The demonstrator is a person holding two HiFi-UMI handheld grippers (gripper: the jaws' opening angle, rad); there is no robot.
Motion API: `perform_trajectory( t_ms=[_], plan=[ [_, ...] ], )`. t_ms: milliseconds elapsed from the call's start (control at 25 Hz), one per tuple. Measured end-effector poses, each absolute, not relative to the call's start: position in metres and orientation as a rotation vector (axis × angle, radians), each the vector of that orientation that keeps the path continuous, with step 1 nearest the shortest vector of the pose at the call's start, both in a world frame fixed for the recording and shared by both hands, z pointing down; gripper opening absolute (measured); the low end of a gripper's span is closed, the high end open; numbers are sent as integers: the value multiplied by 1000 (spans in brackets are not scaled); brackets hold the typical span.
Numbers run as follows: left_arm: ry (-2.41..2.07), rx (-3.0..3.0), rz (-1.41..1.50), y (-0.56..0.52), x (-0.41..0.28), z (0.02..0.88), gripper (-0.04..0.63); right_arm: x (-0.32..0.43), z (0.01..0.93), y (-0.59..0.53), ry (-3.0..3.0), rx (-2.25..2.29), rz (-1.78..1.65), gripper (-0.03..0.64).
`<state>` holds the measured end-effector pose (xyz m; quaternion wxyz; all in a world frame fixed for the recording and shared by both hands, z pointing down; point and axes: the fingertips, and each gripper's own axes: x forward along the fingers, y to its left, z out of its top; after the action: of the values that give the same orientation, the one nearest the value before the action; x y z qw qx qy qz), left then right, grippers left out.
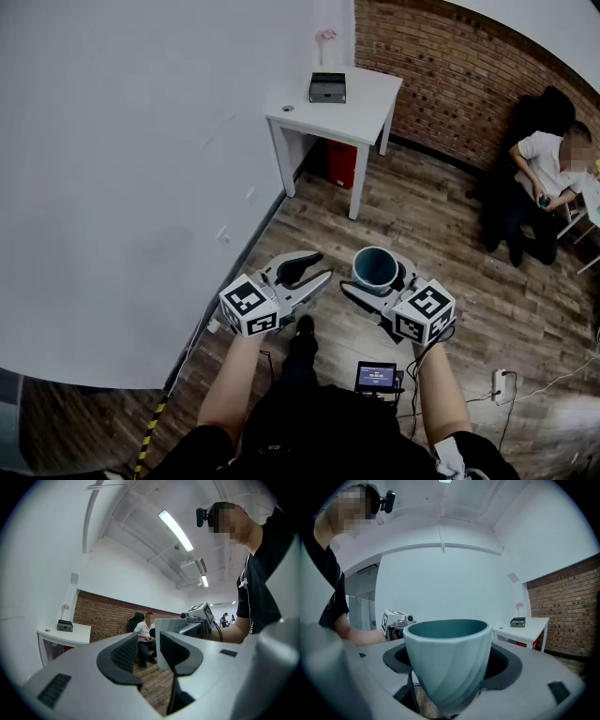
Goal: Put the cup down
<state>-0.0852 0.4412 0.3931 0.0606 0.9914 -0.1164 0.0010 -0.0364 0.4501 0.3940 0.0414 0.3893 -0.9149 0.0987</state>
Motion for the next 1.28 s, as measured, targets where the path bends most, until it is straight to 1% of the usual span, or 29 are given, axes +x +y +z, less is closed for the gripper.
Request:
perform_trajectory(
  t_ms=[400, 960, 1280],
  plan=[
    [-320, 2982, 12, 339, -82, 404, 142, -32, 404, 350, -2777, 1222, 334, 403],
    [-233, 2993, 16, 176, -82, 393, 141, -29, 395, 191, -2727, 1340, 346, 403],
    [-212, 2994, 6, 113, -87, 388, 141, -34, 393, 131, -2708, 1366, 358, 403]
  ],
)
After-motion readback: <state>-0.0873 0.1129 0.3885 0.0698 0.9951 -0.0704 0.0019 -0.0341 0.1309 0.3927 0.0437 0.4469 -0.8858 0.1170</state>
